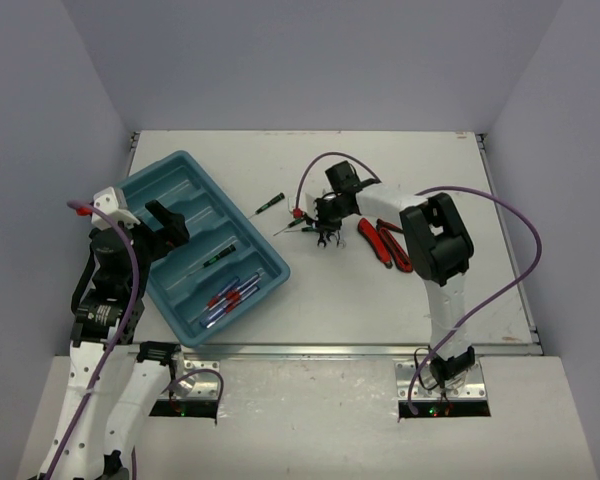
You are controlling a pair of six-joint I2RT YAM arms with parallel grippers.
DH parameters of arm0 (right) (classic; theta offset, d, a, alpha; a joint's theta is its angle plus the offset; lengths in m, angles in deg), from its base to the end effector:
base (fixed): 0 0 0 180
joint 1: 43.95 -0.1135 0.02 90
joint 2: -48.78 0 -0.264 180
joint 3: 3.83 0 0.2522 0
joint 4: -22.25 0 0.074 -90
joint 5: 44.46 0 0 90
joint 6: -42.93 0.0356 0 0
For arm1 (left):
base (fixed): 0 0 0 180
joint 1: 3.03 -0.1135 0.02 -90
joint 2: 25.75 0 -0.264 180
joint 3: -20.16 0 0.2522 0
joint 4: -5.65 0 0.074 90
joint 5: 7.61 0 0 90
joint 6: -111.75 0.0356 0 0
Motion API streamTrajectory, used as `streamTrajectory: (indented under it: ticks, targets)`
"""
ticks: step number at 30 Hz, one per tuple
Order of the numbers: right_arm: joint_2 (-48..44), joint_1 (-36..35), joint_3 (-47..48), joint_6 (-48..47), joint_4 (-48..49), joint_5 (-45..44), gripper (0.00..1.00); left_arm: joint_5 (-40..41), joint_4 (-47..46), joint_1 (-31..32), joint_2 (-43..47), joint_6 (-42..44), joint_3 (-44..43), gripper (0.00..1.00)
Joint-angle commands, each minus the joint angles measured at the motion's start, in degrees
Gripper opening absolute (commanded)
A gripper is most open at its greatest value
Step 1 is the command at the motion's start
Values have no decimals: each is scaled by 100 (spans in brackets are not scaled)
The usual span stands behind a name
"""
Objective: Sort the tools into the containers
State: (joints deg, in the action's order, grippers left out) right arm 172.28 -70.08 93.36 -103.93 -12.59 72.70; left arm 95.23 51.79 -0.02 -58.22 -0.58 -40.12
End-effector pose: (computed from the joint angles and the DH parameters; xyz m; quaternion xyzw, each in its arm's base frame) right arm 0.3904 0.2096 0.1293 -0.6675 0.6664 0.1551 0.2937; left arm 0.1238 0.0014 0.3387 -0.1997 0.7832 -0.0392 0.5875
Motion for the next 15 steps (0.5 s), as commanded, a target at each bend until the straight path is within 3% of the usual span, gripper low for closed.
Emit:
streamTrajectory:
  ticks: [1,15]
  targets:
    - [-477,-31,-230,-40,137,36,4,-45,-248,-46,41,77,-96,100]
    - [-1724,-20,-520,148,457,-173,0,-21,-250,-46,13,71,-99,100]
